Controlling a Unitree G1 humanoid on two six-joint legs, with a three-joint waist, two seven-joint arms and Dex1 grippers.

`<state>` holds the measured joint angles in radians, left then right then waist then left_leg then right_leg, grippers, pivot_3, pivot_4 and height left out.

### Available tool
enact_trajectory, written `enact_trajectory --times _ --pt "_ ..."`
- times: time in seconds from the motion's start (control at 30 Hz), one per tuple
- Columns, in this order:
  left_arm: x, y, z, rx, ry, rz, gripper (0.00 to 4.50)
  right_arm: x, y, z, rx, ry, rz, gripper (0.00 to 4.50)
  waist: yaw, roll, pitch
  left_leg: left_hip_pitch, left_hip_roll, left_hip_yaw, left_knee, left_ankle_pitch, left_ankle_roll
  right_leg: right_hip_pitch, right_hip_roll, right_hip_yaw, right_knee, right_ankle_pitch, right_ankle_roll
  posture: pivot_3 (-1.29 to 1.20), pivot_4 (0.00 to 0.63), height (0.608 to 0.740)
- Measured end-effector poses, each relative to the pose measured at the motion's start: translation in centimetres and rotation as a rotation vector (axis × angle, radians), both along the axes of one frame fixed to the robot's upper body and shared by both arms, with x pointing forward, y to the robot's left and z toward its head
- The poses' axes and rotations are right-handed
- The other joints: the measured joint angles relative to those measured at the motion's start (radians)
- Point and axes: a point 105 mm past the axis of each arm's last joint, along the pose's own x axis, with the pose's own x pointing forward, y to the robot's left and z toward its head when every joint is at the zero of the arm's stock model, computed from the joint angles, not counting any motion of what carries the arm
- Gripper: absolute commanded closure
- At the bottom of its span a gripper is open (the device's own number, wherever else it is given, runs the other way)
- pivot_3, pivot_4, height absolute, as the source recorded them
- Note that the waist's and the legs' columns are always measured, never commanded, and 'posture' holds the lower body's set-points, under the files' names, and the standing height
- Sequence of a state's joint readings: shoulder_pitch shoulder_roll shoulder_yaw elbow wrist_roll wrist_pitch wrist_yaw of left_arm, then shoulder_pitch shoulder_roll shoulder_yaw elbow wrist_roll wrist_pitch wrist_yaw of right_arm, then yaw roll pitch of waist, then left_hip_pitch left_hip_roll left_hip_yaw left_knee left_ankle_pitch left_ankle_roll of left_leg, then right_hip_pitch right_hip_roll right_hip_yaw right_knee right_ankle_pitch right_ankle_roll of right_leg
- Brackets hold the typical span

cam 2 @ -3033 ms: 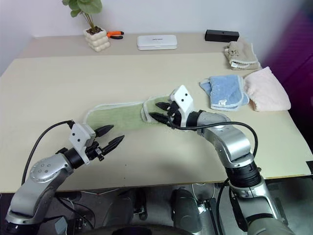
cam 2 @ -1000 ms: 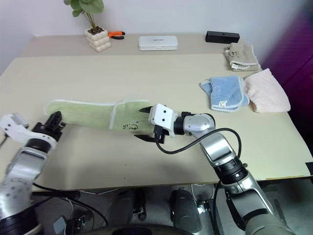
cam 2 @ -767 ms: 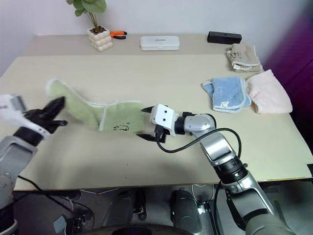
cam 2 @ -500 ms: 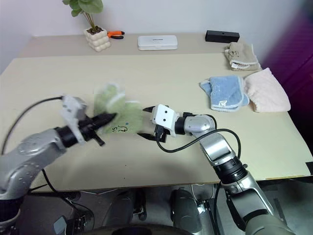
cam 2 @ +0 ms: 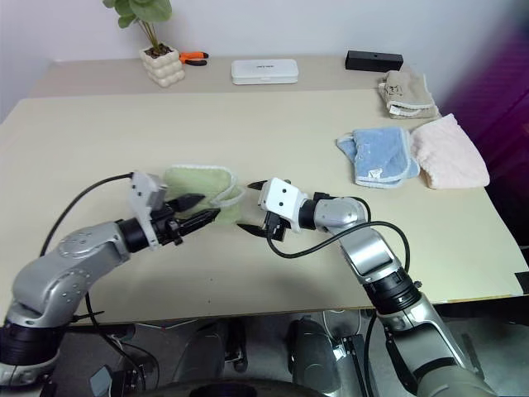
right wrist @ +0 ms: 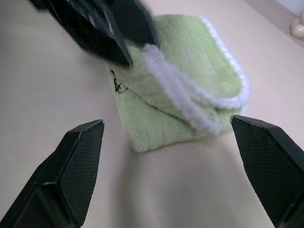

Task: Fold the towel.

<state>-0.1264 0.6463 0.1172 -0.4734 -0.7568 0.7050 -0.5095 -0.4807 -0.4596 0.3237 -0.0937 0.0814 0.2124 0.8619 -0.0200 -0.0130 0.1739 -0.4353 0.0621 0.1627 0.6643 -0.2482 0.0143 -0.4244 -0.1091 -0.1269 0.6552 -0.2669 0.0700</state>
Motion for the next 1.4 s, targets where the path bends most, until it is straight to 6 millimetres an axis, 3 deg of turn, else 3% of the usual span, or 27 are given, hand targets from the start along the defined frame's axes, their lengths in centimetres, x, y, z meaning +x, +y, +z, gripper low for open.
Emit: enact_trajectory --times 0.03,0.1,0.13,0.2,0.33,0.37,0.53,0.67,0.77,0.8,1.03,1.07,1.13,1.23,1.33,1.37,1.4 --pt "-0.2 0.8 0.5 -0.018 -0.007 0.019 1.48 0.2 -0.2 0.1 0.000 -0.002 -0.008 0.12 0.000 0.000 0.000 0.000 0.000 0.000 0.000 0.000 0.000 0.000 0.000 0.000 0.000 0.000 0.000 0.00 0.150 0.740" --pt "-0.8 2.5 1.0 -0.053 -0.014 0.060 1.43 0.7 -0.7 0.7 0.011 -0.004 -0.030 0.66 0.000 0.000 0.000 0.000 0.000 0.000 0.000 0.000 0.000 0.000 0.000 0.000 0.000 0.000 0.000 0.00 0.150 0.740" --pt "-1.1 3.4 1.4 -0.079 -0.022 0.087 1.73 1.0 -1.0 1.0 0.020 0.003 -0.043 0.91 -0.001 0.000 0.000 0.000 0.000 0.000 0.000 0.000 0.000 0.000 0.000 0.000 0.000 0.000 0.000 0.00 0.150 0.740" --pt "-1.1 5.4 3.0 -0.113 -0.072 0.166 2.31 1.8 -1.6 2.0 0.037 -0.004 -0.070 1.89 0.003 0.000 0.000 0.000 0.000 -0.001 0.001 0.000 0.000 0.001 0.000 0.000 0.000 0.000 0.000 0.00 0.150 0.740" --pt "-0.6 7.9 4.0 -0.024 -0.132 0.295 4.31 2.4 -0.2 4.7 0.156 0.010 -0.058 3.96 0.004 0.000 0.000 0.000 0.000 -0.001 0.001 0.000 0.000 0.001 0.000 0.000 0.000 0.000 0.000 0.00 0.150 0.740" --pt "-0.2 8.0 4.0 -0.001 -0.138 0.315 4.32 2.4 0.4 5.1 0.185 0.025 -0.048 4.45 0.005 0.000 0.000 0.000 0.000 -0.001 0.001 0.000 0.000 0.001 0.001 0.000 0.000 0.000 0.000 0.00 0.150 0.740" --pt "1.8 6.0 2.5 0.042 -0.123 0.311 4.32 2.0 4.1 5.6 0.246 0.099 0.001 4.48 0.006 0.000 0.000 0.000 0.000 0.000 0.001 0.000 0.000 0.001 0.001 0.000 0.000 0.000 0.000 0.00 0.150 0.740" --pt "2.9 3.3 -1.0 0.104 -0.039 0.240 4.32 2.7 6.5 2.1 0.189 0.226 -0.048 4.48 0.002 0.000 -0.001 0.000 0.000 0.001 0.001 0.000 0.000 0.000 0.001 0.000 0.001 0.000 -0.001 0.00 0.150 0.740" --pt "3.1 3.3 -4.7 0.191 0.037 0.238 4.32 3.4 6.3 -2.0 0.073 0.289 -0.134 4.48 0.000 0.000 -0.001 0.000 0.000 0.002 0.001 0.000 0.000 -0.001 0.001 0.000 0.001 0.000 -0.001 0.00 0.150 0.740" --pt "3.1 3.3 -5.1 0.203 0.033 0.234 4.32 3.4 6.0 -2.9 0.058 0.306 -0.156 4.48 0.000 0.000 -0.001 0.000 0.000 0.002 0.001 0.000 0.000 -0.001 0.001 0.000 0.001 0.000 -0.001 0.00 0.150 0.740" --pt "2.7 3.5 -5.4 0.188 -0.024 0.245 4.32 3.3 5.4 -3.3 0.055 0.273 -0.173 4.48 -0.001 0.001 -0.002 0.001 0.001 0.002 0.001 0.000 -0.001 0.000 0.000 0.001 0.001 0.001 -0.001 0.00 0.150 0.740" --pt "2.6 3.7 -5.2 0.152 -0.022 0.258 4.32 3.2 5.2 -3.1 0.072 0.276 -0.172 3.97 -0.001 0.001 -0.002 0.000 0.001 0.002 0.001 0.000 -0.001 0.000 0.001 0.001 0.001 0.001 -0.001 0.00 0.150 0.740" --pt "2.4 4.6 -3.8 0.022 -0.024 0.316 3.55 3.2 4.4 -1.8 0.117 0.263 -0.163 3.28 -0.001 0.001 -0.002 0.000 0.001 0.001 0.001 0.000 0.000 -0.001 0.000 0.001 0.001 0.001 -0.001 0.00 0.150 0.740" --pt "2.2 8.0 -0.9 -0.118 -0.067 0.465 2.08 3.3 2.1 0.8 0.123 0.162 -0.146 1.72 0.001 0.001 -0.002 0.000 0.001 0.000 0.001 0.000 0.000 0.000 0.000 0.001 0.001 0.001 -0.001 0.00 0.150 0.740" --pt "1.6 11.1 -0.6 -0.174 -0.036 0.603 0.49 2.2 0.8 2.3 0.119 0.113 -0.081 0.08 0.001 0.000 -0.002 0.000 0.001 0.001 0.001 0.000 0.000 0.000 0.000 0.000 0.001 0.001 -0.001 0.00 0.150 0.740" --pt "1.4 11.4 -0.9 -0.190 -0.008 0.621 0.03 1.7 0.7 2.5 0.118 0.110 -0.057 0.00 0.001 0.000 -0.002 0.000 0.001 0.001 0.001 0.000 0.000 0.000 0.000 0.000 0.001 0.001 -0.001 0.00 0.150 0.740" --pt "1.3 11.4 -1.5 -0.204 0.025 0.629 0.03 1.3 0.6 2.6 0.113 0.110 -0.035 0.00 0.001 0.000 -0.002 0.000 0.001 0.000 0.001 0.000 0.000 0.000 0.000 0.000 0.001 0.001 -0.001 0.00 0.150 0.740"
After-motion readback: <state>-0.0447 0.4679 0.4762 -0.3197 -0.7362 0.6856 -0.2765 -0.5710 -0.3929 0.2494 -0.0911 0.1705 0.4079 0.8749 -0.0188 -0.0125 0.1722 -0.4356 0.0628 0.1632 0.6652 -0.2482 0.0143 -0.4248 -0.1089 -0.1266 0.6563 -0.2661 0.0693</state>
